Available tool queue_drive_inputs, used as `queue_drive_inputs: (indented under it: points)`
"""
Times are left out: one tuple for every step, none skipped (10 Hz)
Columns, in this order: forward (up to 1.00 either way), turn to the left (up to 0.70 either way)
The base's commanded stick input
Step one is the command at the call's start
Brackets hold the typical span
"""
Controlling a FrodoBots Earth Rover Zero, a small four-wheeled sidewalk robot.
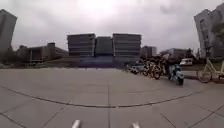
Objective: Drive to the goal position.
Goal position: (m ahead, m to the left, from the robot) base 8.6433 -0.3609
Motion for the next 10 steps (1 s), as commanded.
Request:
queue_drive_inputs:
  points:
    - [0.85, 0.00]
    - [0.85, 0.00]
    - [0.85, 0.00]
    - [0.85, 0.00]
    - [0.85, 0.00]
    - [0.85, 0.00]
    - [0.85, 0.00]
    - [0.85, 0.00]
    - [0.85, 0.00]
    - [0.85, 0.00]
